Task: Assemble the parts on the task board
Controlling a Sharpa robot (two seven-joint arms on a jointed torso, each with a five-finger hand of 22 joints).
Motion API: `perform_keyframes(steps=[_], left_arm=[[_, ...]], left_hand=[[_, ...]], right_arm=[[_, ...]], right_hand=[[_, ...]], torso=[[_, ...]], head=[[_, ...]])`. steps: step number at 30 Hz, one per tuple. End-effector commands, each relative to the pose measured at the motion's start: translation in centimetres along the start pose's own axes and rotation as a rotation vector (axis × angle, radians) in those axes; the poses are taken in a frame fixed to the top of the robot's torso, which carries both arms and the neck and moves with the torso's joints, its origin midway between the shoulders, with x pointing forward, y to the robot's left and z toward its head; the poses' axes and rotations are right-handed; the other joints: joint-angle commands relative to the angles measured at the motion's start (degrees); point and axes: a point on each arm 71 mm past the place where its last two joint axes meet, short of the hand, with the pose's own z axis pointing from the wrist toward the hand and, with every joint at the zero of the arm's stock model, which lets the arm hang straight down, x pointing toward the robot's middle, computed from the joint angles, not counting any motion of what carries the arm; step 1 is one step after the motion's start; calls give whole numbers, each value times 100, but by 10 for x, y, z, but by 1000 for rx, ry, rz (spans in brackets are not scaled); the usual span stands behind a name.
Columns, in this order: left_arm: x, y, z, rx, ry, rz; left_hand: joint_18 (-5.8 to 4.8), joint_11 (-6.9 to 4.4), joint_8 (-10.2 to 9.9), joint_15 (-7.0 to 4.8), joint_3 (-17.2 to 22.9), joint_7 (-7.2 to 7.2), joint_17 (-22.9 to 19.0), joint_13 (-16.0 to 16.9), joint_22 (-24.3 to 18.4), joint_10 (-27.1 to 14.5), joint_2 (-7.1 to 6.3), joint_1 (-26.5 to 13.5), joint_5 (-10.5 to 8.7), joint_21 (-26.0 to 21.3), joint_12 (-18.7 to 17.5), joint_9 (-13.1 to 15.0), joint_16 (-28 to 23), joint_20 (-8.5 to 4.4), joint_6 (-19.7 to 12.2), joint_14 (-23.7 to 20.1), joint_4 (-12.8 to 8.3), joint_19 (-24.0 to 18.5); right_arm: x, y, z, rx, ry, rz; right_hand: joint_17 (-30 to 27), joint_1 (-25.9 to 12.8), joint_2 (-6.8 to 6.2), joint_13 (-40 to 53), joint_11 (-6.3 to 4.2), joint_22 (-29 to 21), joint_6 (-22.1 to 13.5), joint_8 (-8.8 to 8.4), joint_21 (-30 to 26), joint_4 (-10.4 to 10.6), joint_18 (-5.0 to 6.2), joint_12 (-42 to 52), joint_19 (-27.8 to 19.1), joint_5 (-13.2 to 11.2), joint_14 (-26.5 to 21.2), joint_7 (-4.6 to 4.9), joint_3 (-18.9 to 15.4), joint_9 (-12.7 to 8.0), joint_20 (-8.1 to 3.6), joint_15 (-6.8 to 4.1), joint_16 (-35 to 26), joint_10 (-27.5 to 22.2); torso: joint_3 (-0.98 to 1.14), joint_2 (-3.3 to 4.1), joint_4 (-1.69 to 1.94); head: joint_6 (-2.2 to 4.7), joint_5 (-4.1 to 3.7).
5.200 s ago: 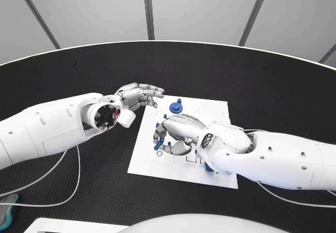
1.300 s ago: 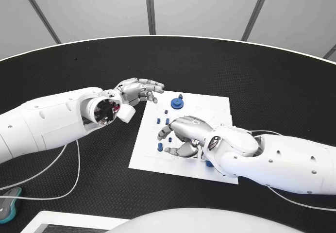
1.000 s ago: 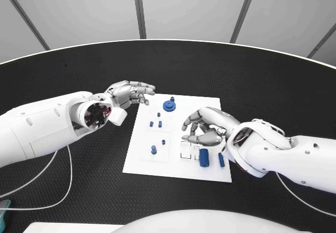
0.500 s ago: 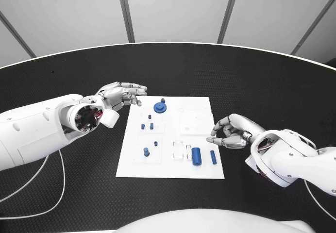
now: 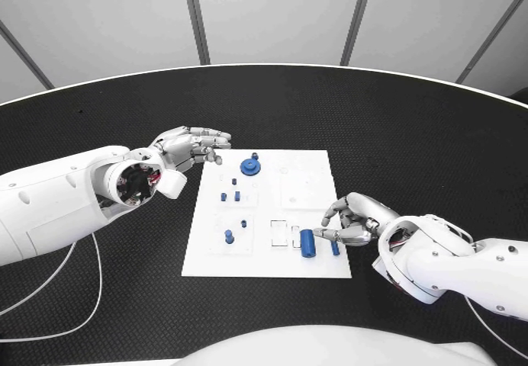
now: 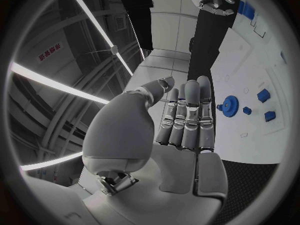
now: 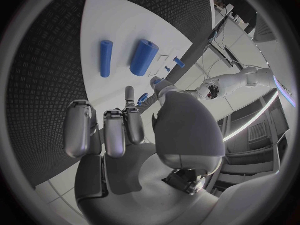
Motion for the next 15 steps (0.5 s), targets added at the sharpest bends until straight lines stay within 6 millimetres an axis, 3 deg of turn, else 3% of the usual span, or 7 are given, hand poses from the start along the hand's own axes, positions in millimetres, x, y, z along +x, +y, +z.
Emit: perform_keyframes(steps=[1, 6, 11, 15], left_arm=[[-1, 0, 0, 0, -1, 0], [0, 0, 0, 0, 0, 0], [0, 0, 0, 0, 0, 0], [-1, 0, -1, -1, -1, 0]], left_hand=[[38, 5, -1, 10, -38, -9, -10, 7, -8, -50, 50, -17, 12, -26, 25, -2, 6, 12, -27, -38, -3, 21], [38, 5, -1, 10, -38, -9, -10, 7, -8, -50, 50, -17, 12, -26, 25, -2, 6, 12, -27, -38, -3, 21], [38, 5, -1, 10, -38, -9, -10, 7, -8, -50, 50, -17, 12, -26, 25, -2, 6, 12, -27, -38, -3, 21], [38, 5, -1, 10, -38, -9, -10, 7, -8, -50, 50, -17, 12, -26, 25, -2, 6, 12, -27, -38, -3, 21]], right_arm=[[6, 2, 1, 0, 15, 0], [12, 5, 3, 1, 39, -5], [17, 7, 4, -2, 59, -11], [21, 9, 6, 3, 88, -24]], right_hand=[[1050, -47, 2, 771, 16, 582, -51, 32, 33, 14, -117, 14, 315, -37, 528, 0, -48, 9, 4, 8, 35, 111], [1075, -99, 13, 787, 20, 607, -95, 70, 53, 180, -120, 13, 315, 27, 531, 1, -301, 46, 13, 14, 48, 103], [1089, -121, 28, 790, 19, 611, -101, 90, 53, 220, -120, 9, 313, 66, 534, -2, -401, 62, 14, 14, 56, 100], [1104, -183, 69, 806, 12, 635, -87, 125, 78, 234, -125, 18, 317, 62, 536, -12, -547, 85, 12, 10, 63, 106]], torso=[[3, -1, -8], [0, 3, 0], [2, 4, -3], [-8, 7, 0]], head=[[-15, 17], [-21, 13], [-25, 24], [-43, 22]])
